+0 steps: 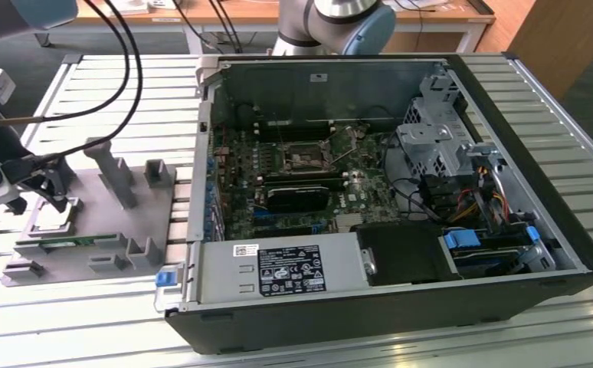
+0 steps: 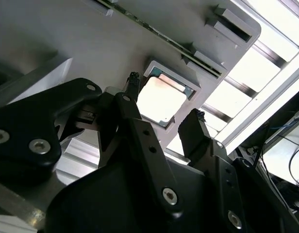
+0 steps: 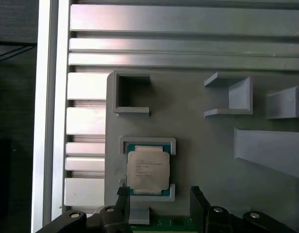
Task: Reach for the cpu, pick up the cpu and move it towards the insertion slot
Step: 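Pick up the cpu and move it towards the insertion slot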
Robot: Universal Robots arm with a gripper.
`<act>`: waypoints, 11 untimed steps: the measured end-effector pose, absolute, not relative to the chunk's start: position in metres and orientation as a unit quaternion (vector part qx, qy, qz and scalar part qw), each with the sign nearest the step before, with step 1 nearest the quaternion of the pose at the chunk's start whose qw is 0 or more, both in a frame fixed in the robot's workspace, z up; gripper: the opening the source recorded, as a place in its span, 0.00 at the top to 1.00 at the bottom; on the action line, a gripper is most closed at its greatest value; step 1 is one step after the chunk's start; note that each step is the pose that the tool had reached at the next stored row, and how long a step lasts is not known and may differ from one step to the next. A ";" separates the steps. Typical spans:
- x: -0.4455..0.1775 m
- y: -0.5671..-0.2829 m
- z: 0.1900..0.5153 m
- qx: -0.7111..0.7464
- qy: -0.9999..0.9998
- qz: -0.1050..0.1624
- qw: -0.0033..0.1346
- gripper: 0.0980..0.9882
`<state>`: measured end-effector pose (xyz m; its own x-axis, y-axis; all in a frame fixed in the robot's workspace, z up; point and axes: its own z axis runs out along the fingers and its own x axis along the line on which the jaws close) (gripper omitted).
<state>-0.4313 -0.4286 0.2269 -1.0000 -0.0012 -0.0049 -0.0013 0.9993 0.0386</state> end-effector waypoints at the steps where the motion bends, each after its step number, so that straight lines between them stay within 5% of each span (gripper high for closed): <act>1: -0.431 -0.429 0.226 -0.001 1.000 0.019 0.003 0.42; 5: -0.431 -0.429 0.223 -0.001 1.000 0.019 0.003 0.28; 11: -0.432 -0.428 0.218 -0.001 1.000 0.019 0.003 0.28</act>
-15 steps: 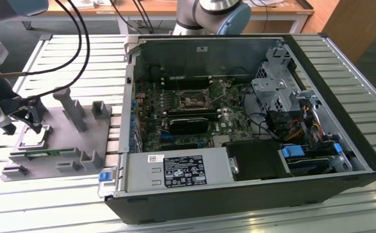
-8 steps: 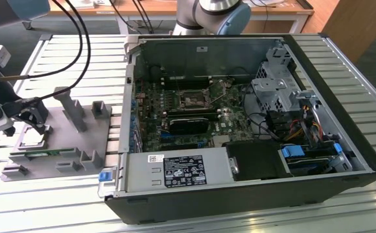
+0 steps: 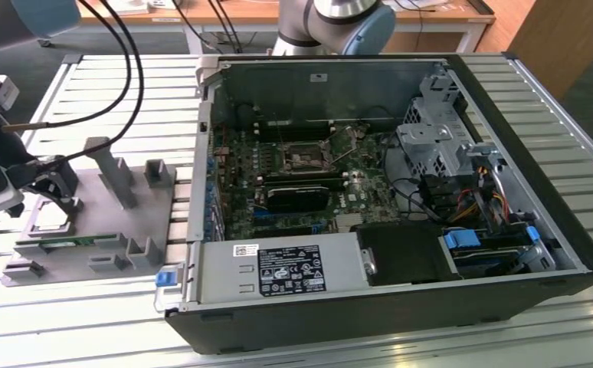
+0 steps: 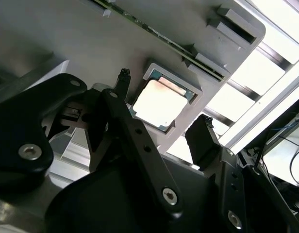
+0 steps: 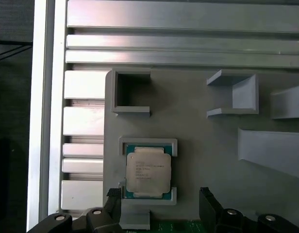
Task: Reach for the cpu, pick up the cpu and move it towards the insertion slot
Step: 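Pick up the cpu and move it towards the insertion slot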
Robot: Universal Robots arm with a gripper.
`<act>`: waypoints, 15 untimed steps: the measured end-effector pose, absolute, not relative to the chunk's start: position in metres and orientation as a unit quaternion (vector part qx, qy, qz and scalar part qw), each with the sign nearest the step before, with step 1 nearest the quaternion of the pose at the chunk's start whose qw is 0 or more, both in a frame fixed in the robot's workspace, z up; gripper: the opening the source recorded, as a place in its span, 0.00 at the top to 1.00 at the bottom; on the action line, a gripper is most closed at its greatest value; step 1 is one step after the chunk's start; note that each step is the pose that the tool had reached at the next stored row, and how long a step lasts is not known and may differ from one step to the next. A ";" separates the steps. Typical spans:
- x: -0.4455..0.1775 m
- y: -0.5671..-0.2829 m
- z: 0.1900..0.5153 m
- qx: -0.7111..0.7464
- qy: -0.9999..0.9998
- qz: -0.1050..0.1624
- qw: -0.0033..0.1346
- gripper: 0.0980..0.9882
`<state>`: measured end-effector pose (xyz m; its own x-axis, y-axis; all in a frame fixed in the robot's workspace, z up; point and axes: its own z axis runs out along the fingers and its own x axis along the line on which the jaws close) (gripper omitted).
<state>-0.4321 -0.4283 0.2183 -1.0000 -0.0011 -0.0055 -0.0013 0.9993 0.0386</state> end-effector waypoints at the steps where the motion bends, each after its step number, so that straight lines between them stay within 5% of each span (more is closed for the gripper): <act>1: -0.432 -0.428 0.217 -0.001 1.000 0.019 0.003 0.28; 15: -0.432 -0.427 0.212 -0.001 1.000 0.019 0.003 0.28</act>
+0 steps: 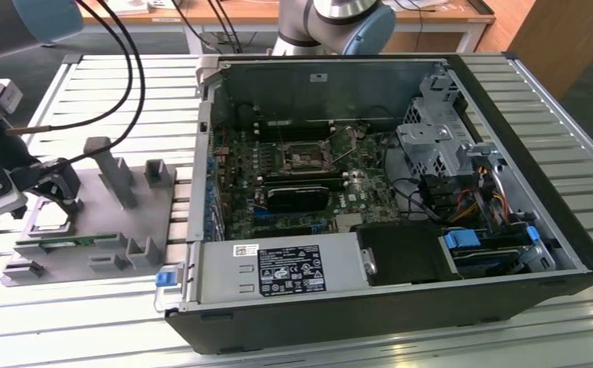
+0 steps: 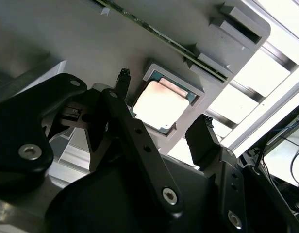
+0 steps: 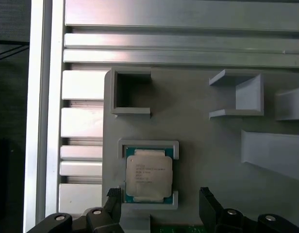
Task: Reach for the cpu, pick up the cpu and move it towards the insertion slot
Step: 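Pick up the cpu and move it towards the insertion slot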
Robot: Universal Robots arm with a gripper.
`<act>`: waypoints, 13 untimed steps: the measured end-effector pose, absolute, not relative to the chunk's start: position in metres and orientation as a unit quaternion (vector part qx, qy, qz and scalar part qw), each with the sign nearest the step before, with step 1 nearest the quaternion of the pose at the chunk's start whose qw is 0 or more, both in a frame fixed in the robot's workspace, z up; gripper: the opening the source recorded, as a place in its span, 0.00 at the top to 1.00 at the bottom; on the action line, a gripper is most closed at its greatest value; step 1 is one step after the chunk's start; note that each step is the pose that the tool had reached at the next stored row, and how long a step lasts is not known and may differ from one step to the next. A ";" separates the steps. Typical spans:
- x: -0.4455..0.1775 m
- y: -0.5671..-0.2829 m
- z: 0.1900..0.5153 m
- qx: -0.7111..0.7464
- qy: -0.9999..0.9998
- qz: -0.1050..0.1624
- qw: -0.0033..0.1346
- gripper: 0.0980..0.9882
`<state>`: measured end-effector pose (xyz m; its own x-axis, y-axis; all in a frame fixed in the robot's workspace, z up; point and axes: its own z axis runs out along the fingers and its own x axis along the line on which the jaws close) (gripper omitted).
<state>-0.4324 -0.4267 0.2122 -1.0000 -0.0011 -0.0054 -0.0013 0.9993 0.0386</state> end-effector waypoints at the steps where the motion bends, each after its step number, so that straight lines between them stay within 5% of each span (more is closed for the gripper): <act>1: -0.432 -0.427 0.212 -0.001 1.000 0.019 0.003 0.28; 13: -0.433 -0.423 0.204 -0.001 1.000 0.019 0.003 0.28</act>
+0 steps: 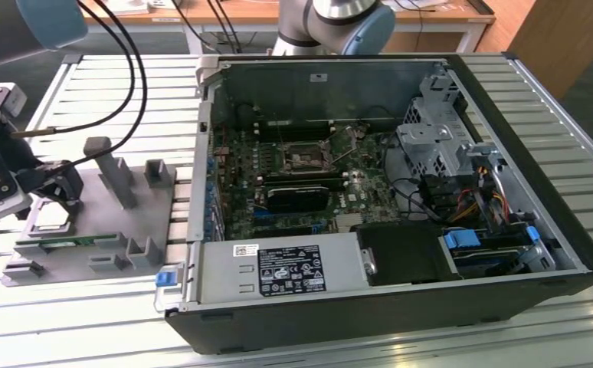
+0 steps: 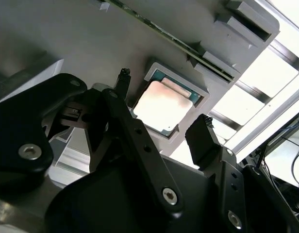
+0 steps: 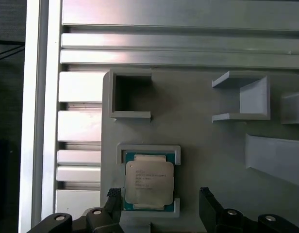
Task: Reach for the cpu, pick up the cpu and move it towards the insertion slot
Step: 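Pick up the cpu and move it towards the insertion slot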
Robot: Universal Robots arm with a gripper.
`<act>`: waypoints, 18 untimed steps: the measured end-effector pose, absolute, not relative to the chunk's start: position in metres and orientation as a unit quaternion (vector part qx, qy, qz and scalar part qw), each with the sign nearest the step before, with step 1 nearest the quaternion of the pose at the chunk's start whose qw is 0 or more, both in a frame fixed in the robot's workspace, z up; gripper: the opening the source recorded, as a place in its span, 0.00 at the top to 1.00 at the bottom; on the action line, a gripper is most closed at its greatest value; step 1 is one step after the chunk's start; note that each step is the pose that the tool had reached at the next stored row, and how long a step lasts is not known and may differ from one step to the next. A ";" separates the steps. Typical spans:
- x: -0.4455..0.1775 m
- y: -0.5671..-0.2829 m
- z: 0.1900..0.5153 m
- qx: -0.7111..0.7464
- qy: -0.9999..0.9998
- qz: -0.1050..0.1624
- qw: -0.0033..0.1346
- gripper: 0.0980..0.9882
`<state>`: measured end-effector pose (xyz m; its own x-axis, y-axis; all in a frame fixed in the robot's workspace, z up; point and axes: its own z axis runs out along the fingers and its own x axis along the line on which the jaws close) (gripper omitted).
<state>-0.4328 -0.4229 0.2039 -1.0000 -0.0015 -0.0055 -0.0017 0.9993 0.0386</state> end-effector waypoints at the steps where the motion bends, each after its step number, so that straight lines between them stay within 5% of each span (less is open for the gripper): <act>1: -0.433 -0.422 0.203 -0.001 1.000 0.019 0.003 0.28; 18: -0.441 -0.414 0.188 -0.001 1.000 0.019 0.003 0.28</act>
